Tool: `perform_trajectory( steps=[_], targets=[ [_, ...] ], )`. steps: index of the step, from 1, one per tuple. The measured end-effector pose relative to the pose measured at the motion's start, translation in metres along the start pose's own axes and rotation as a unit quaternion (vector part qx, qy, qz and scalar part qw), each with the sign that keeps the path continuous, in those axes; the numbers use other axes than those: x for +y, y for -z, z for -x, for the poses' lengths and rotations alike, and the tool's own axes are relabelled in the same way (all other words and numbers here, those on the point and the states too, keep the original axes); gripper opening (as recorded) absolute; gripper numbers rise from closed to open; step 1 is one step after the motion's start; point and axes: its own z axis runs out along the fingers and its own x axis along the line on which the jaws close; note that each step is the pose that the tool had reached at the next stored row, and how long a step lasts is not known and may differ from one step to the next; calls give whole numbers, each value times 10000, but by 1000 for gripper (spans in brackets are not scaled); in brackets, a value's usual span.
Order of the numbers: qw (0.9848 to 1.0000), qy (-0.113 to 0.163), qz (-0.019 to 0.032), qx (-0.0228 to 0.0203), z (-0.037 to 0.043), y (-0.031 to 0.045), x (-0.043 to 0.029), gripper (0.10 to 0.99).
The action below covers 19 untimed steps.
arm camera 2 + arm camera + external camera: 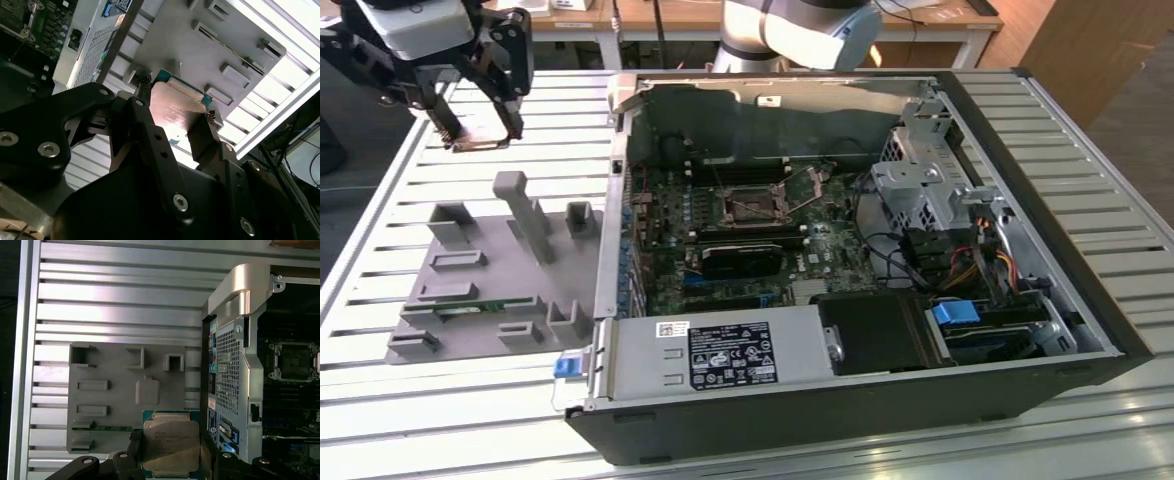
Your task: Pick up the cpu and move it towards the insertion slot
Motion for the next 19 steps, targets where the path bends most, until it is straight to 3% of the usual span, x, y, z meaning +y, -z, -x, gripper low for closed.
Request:
perform_trajectory(
  steps=[19],
  targets=[
    [10000,-1,0,15,642,-29,-13,541]
  ],
)
